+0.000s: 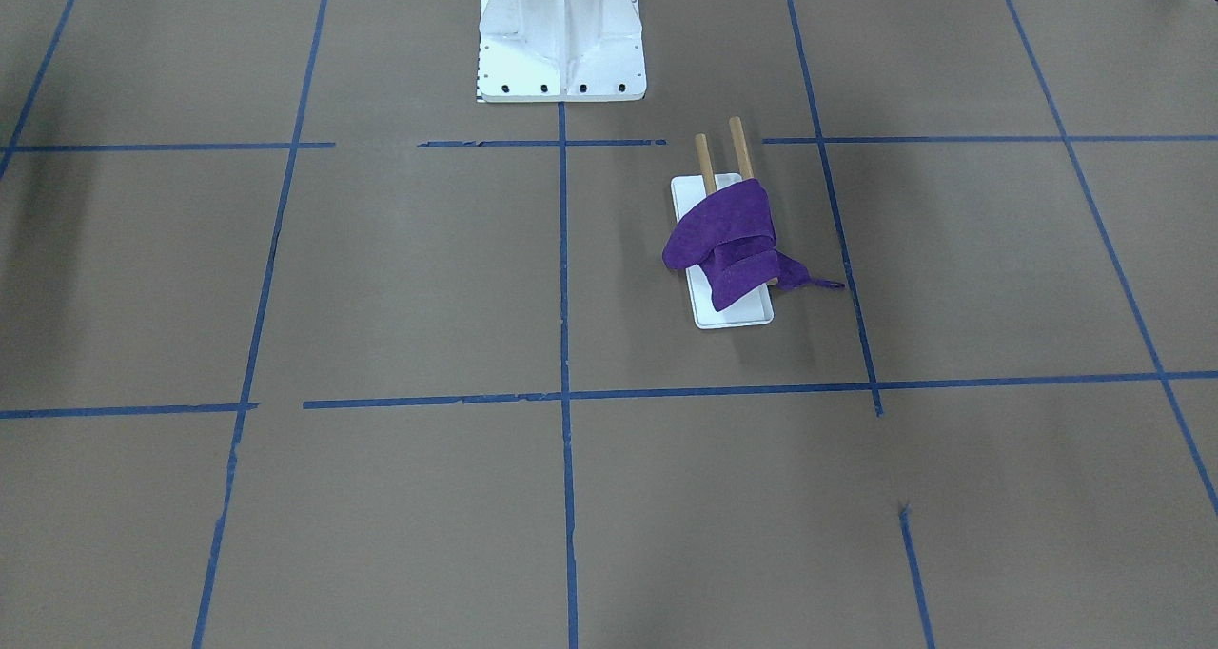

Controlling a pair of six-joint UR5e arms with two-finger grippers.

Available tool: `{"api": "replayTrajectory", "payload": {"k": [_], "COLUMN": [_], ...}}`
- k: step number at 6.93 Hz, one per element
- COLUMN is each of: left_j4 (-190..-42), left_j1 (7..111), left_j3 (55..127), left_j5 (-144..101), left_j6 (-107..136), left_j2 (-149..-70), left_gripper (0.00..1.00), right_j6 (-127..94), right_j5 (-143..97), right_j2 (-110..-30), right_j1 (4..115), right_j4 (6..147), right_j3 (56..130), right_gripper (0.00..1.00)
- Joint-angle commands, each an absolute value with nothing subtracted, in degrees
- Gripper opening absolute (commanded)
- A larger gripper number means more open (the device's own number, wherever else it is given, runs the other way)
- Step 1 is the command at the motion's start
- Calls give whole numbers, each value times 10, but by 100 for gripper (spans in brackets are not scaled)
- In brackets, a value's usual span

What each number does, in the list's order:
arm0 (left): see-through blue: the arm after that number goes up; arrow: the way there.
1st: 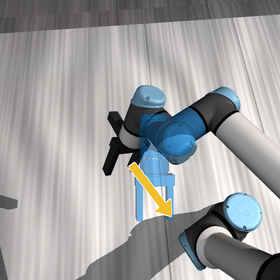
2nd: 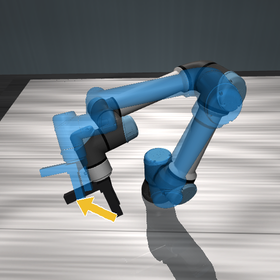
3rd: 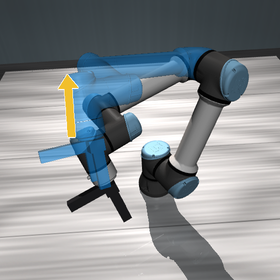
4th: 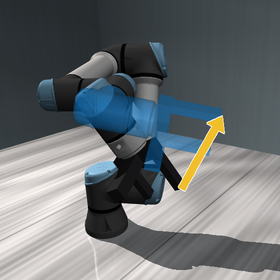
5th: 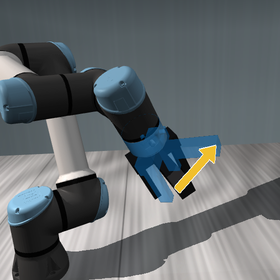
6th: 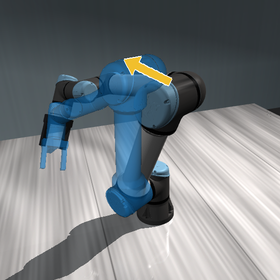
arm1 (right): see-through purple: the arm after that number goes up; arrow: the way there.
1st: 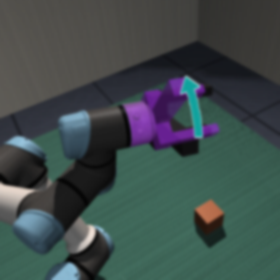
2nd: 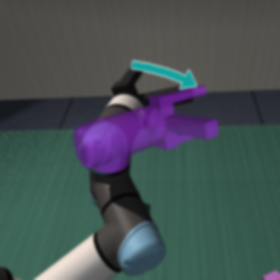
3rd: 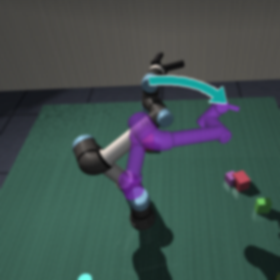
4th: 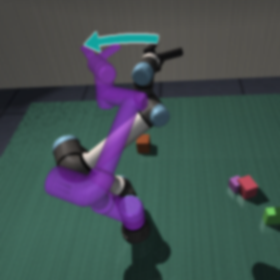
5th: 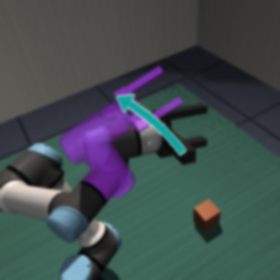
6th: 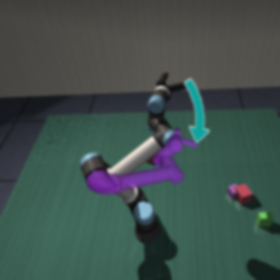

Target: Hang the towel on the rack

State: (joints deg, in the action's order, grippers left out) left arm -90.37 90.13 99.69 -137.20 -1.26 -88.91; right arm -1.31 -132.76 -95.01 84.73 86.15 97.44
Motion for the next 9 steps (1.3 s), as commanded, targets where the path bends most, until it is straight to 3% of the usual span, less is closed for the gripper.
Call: {"api": "replayTrajectory", "payload": {"k": [1,9], "left_j4": [-906,-907], "left_j1": [893,864], "left_j3": [995,1003], "left_j5": [-1372,-1377], "left_j6": [-13,-11], "left_j2": [-888,-889], "left_gripper": [100,100], "right_j6": [-15,-14], "right_j5": [-1345,-1346], "right_j2": [-955,-926], "right_j1": [847,830], "right_j4": [848,847], "right_j3": [973,945], "right_gripper": [100,100]}}
